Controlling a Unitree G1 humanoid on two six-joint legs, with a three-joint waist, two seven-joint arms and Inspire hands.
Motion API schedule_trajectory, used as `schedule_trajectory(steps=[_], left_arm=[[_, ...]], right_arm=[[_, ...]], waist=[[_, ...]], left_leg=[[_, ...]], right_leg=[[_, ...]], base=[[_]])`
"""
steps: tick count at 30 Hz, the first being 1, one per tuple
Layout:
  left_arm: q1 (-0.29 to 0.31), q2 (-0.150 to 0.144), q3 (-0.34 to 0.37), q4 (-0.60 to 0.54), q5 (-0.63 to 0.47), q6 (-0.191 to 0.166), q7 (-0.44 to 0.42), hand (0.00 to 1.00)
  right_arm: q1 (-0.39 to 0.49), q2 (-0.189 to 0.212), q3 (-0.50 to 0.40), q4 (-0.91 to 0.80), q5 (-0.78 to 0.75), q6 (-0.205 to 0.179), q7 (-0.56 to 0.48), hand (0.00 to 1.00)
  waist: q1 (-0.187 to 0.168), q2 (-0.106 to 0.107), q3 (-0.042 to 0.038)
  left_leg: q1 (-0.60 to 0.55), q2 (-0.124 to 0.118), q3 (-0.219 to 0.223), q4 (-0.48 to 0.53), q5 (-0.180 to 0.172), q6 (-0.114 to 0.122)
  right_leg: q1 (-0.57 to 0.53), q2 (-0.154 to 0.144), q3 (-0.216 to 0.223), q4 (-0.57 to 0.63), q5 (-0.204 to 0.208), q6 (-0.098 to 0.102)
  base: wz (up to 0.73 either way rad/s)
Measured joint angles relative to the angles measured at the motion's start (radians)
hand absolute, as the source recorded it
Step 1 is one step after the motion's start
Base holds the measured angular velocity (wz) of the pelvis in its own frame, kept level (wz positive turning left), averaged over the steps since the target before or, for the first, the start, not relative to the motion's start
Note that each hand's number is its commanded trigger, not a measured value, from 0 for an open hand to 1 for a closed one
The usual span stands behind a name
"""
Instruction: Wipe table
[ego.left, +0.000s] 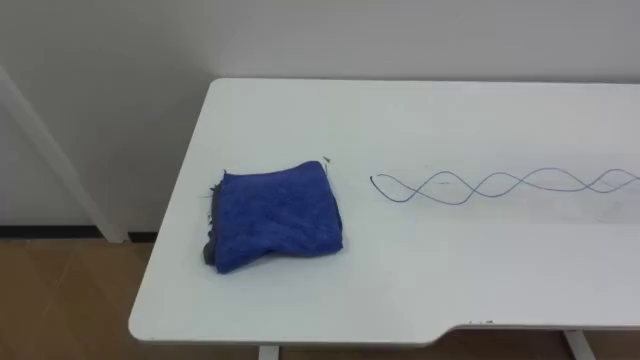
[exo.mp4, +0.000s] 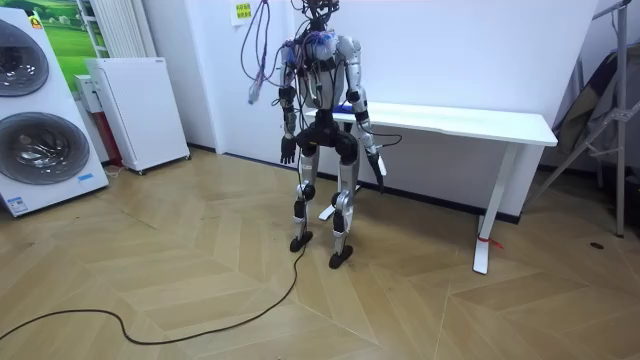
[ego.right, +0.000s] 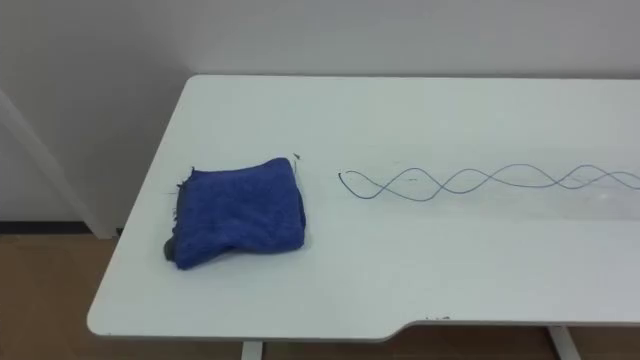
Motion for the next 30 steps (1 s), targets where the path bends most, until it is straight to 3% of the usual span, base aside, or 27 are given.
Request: schedule_trajectory(steps=[11, 20, 23, 30], left_arm=[[0.009, 0.001, -0.018, -0.029, -0.001, -0.008, 0.000, 0.00], [0.004, 0.002, -0.009, -0.012, -0.011, 0.000, 0.000, 0.00], [0.013, 0.001, 0.014, -0.008, -0.011, 0.000, 0.000, 0.00], [0.045, 0.009, 0.165, -0.024, -0.011, 0.000, -0.005, 0.00]], right_arm=[[0.004, 0.001, 0.001, -0.021, 0.012, -0.024, 0.019, 0.00], [0.012, 0.001, -0.026, -0.002, 0.162, -0.017, 0.000, 0.00], [0.016, 0.000, -0.123, 0.019, 0.310, -0.019, -0.035, 0.00], [0.045, -0.028, -0.498, 0.021, 0.747, -0.022, -0.159, 0.00]], waist=[[-0.005, 0.004, -0.0005], [-0.005, 0.009, -0.0010], [-0.021, 0.010, -0.0005], [-0.104, -0.002, -0.0030]], left_leg=[[0.013, 0.000, 0.010, -0.017, 0.000, 0.000], [0.014, 0.000, 0.012, -0.017, 0.000, 0.000], [0.014, 0.000, 0.012, -0.018, 0.000, 0.000], [0.013, 0.000, 0.014, -0.017, 0.000, 0.000]], right_leg=[[0.001, 0.001, 0.013, -0.001, -0.001, 0.001], [0.003, 0.001, 0.016, -0.003, -0.001, 0.001], [0.003, 0.001, 0.015, -0.005, -0.001, 0.002], [0.004, 0.001, 0.017, -0.008, -0.001, 0.002]], base=[[-0.03], [-0.01], [0.03], [-0.01]])
